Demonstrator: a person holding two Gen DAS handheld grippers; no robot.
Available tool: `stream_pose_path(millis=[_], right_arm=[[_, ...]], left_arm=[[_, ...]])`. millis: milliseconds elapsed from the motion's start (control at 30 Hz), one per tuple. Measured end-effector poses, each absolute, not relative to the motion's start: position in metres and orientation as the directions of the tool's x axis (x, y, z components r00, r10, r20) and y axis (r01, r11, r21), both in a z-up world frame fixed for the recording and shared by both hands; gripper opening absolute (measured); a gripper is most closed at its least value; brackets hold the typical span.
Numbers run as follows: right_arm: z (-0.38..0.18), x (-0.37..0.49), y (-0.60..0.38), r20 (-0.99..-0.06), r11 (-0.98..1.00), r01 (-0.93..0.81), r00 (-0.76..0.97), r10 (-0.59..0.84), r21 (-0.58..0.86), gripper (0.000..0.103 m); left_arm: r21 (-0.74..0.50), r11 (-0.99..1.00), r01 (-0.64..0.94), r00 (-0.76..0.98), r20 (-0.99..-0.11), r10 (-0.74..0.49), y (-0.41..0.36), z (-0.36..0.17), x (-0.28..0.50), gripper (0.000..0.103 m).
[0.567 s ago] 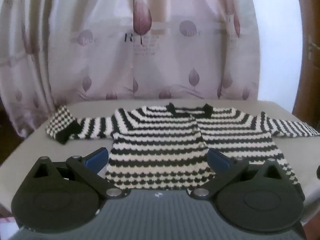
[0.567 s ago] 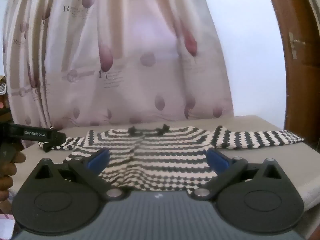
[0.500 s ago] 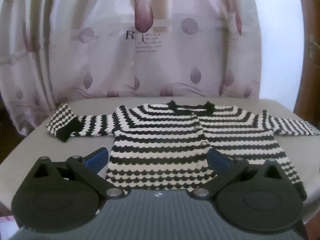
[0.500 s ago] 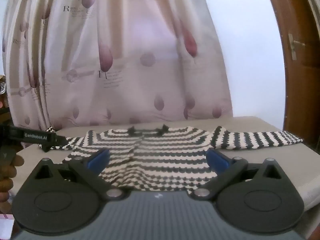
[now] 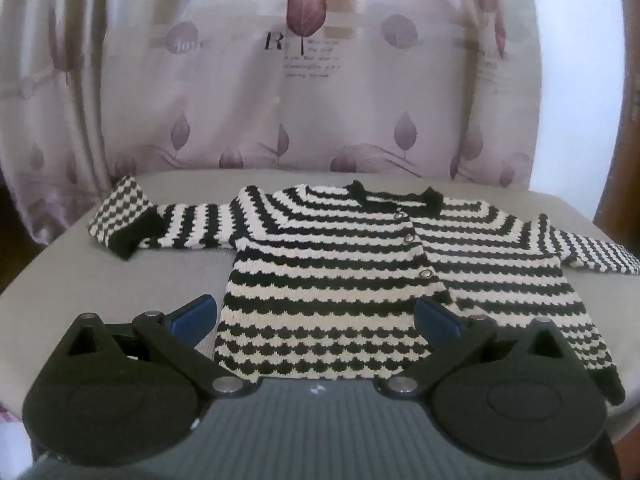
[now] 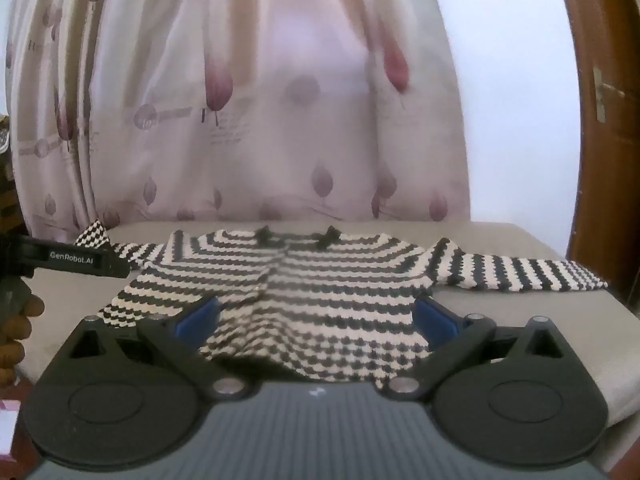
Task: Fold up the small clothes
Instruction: 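Move both grippers over the spread striped cardigan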
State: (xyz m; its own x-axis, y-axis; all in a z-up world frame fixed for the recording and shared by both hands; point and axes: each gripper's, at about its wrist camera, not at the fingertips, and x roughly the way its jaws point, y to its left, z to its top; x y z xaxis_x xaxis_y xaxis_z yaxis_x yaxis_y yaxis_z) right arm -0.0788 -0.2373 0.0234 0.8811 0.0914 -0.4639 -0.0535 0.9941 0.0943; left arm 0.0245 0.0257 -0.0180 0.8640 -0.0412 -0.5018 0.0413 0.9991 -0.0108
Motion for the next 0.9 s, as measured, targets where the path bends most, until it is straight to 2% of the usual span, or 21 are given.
stream_pose_path(millis=[200,500,900], right_arm=[[0.016,-0.066,-0.233,-0.498,0.992,-0.089,0.859,0.121,0.087,0.103],[0.01,-0.048,-0.224,-0.522,0.988,-0.131,0.838,0.157,0.087,0.103],[0.001,-0.028,-0.217,-0.552,0.987,-0.139,0.817,0.164,0.086,0.103]], left_arm=[[-0.005,0.999,-0.033,0.833,-0.553,0.025,0.026,-0.025,0.047,0.103],[0.039,0.996,-0.074,0.816,-0.571,0.083,0.041,-0.036,0.071,0.103],[0.04,0.997,-0.068,0.809,-0.582,0.079,0.048,-0.046,0.092,0.103]])
